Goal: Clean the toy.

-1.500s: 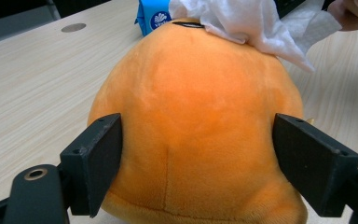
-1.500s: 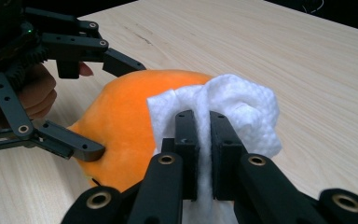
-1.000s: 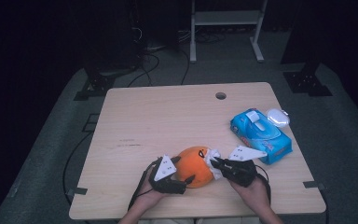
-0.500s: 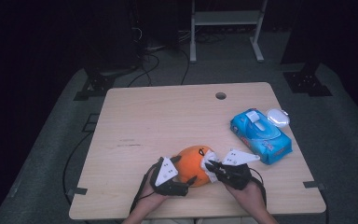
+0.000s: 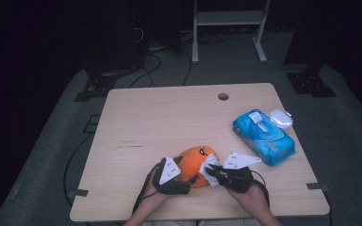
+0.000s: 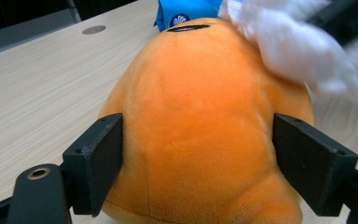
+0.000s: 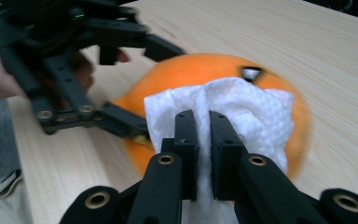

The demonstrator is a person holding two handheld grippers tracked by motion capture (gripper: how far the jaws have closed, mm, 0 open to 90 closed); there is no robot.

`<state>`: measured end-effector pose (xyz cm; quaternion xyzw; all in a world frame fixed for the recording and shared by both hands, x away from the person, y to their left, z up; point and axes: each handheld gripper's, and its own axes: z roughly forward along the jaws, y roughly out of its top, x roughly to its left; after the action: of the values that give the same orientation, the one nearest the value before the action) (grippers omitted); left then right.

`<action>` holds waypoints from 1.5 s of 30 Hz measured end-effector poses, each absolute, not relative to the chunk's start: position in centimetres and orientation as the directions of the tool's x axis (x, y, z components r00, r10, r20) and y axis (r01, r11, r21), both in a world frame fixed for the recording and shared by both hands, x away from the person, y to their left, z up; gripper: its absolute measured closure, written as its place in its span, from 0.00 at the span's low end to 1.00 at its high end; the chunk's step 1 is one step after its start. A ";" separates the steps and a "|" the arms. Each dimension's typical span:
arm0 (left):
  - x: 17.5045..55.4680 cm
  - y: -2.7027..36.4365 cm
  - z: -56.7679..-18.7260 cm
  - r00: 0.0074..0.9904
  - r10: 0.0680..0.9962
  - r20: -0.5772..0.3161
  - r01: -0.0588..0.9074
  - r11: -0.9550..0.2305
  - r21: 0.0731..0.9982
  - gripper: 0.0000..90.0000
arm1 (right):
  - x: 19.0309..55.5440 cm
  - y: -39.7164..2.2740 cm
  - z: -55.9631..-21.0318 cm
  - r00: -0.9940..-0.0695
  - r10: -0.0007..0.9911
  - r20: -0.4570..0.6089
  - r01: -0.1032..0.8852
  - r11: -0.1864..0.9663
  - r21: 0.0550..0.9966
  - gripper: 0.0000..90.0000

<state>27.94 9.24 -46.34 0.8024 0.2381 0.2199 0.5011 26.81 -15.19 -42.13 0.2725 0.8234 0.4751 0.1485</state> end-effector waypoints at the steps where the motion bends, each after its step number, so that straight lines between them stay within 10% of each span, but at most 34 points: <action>1: 28.0 9.3 -46.3 0.790 0.603 0.112 0.163 -0.383 0.909 0.21 | 26.7 -14.8 -42.1 -0.808 0.589 -0.004 0.298 0.413 0.861 0.91; 45: 27.2 9.6 -46.1 0.824 0.530 0.200 0.075 -0.452 0.889 0.16 | 28.2 -17.4 -42.9 -0.740 0.671 0.053 0.362 0.330 0.872 0.92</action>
<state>27.22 9.62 -46.08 0.8198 0.1845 0.2323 0.4898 28.24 -17.38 -42.92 0.3228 0.7995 0.4805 0.1607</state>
